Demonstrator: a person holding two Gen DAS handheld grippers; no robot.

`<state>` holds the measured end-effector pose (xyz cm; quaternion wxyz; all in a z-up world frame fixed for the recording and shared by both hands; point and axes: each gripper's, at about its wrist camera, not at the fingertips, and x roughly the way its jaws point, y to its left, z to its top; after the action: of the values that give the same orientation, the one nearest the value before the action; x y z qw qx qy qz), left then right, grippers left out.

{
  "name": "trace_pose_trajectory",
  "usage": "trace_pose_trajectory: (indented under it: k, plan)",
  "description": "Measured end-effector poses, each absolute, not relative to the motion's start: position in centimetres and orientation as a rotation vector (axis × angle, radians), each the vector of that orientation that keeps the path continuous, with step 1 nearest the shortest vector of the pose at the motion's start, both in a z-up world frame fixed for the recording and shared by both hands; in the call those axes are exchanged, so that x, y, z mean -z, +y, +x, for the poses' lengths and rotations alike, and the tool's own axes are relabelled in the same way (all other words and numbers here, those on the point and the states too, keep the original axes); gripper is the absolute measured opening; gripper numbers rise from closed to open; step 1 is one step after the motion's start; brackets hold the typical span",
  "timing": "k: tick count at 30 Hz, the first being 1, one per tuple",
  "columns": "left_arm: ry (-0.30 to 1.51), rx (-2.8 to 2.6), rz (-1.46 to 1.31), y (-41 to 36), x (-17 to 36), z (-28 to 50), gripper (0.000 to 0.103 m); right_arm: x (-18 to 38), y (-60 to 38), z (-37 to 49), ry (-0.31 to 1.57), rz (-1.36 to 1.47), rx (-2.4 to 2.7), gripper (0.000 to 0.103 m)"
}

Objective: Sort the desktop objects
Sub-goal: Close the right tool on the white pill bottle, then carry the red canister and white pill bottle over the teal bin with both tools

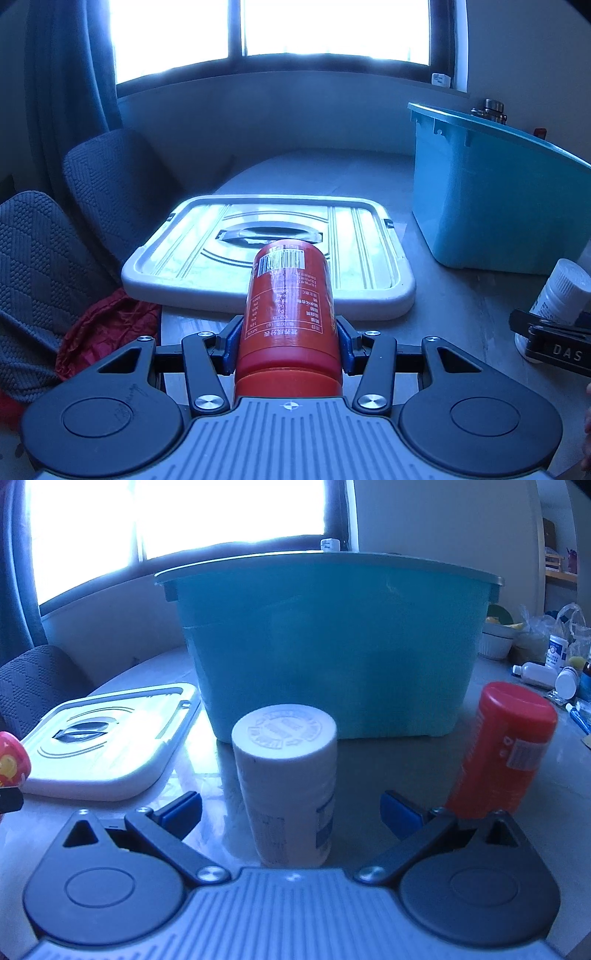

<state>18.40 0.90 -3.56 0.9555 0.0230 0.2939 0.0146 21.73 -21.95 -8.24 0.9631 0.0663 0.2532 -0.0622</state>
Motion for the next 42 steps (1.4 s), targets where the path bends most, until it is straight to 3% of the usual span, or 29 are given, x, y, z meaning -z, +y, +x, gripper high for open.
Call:
trace_pose_trajectory:
  k: [10, 11, 13, 42]
  plan:
    - [0.596, -0.016, 0.041, 1.3, 3.6, 19.4, 0.050, 8.7, -21.4, 23.1, 0.512, 0.127, 0.135, 0.102]
    - [0.596, -0.016, 0.041, 1.3, 3.6, 19.5, 0.050, 8.7, -21.3, 23.0, 0.503, 0.115, 0.133, 0.097]
    - [0.597, -0.014, 0.041, 1.3, 3.6, 19.6, 0.050, 8.8, -21.1, 23.2, 0.506, 0.097, 0.132, 0.048]
    - [0.611, -0.019, -0.054, -0.4, -2.5, 13.1, 0.050, -1.1, -23.1, 14.7, 0.482, 0.071, 0.033, 0.048]
